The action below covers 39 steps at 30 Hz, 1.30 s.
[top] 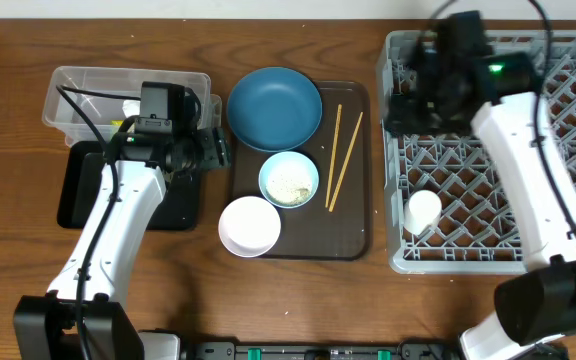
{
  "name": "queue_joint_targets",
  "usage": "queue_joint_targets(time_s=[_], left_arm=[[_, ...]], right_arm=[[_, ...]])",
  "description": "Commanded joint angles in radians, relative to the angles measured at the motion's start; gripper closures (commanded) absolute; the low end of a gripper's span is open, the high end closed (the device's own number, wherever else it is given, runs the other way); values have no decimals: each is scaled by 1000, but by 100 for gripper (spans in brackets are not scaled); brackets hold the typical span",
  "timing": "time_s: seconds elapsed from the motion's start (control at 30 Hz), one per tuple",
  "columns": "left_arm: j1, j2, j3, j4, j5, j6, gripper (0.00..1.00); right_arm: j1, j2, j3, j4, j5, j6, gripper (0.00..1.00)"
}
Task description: Sort waste into correct bins and load items into the dishwasher rack
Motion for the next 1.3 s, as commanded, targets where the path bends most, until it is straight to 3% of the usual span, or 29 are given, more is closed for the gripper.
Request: queue_joint_targets(time_s=[0.0,0.13,0.57,1.27], left_arm=[[1,-3,-8,-5,-13,13,27],[1,-4,-8,-12,-13,13,27],[1,-4,-7,-14,-13,52,27],[0,-4,-7,-34,-7,51,27]], right_arm=[[76,-6,-16,62,-9,83,39],[143,-6,-68,160,26,156,46],[252,11,-324,392,26,238,49],[259,88,-356,429,21,248,53]])
